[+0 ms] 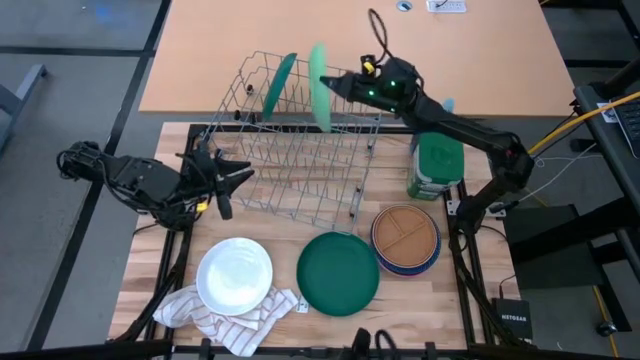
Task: Sort dishes
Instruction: Put the green plate in the dish rack
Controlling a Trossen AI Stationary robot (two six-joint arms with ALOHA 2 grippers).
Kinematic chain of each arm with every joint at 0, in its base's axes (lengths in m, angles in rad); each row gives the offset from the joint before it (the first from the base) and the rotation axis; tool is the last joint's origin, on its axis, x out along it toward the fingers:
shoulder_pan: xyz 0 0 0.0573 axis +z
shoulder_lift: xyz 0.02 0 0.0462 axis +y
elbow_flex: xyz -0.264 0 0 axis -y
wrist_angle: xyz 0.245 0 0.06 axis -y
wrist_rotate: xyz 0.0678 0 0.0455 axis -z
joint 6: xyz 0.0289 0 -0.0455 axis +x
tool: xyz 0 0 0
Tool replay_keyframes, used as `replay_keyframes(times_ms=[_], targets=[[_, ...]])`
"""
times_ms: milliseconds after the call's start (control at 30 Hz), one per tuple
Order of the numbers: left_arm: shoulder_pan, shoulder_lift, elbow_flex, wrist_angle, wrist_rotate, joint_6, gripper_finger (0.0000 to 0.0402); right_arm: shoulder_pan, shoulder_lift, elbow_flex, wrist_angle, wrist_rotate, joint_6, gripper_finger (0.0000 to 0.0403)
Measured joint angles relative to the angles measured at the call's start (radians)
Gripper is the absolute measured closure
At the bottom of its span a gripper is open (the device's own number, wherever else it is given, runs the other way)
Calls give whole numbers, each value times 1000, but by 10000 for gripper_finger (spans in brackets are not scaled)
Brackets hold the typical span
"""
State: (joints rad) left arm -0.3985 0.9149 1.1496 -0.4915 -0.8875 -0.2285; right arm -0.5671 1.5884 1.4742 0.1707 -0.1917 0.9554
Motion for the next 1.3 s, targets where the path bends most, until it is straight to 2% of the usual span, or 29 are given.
replay_keyframes(times_ms=[167,267,533,867,1300], targets=[[0,0,0,0,0,30,314,-29,7,-154,327,111,166,394],[0,0,0,1,0,41,314,-31,36,-219,489,158,202,394],[0,0,0,1,0,48,314,-29,183,-250,774,210,279,396],[0,0,0,1,0,46,314,-29,315,-250,951,269,351,396],[0,0,0,0,0,46,314,-29,374,-249,1077,280,378,396]])
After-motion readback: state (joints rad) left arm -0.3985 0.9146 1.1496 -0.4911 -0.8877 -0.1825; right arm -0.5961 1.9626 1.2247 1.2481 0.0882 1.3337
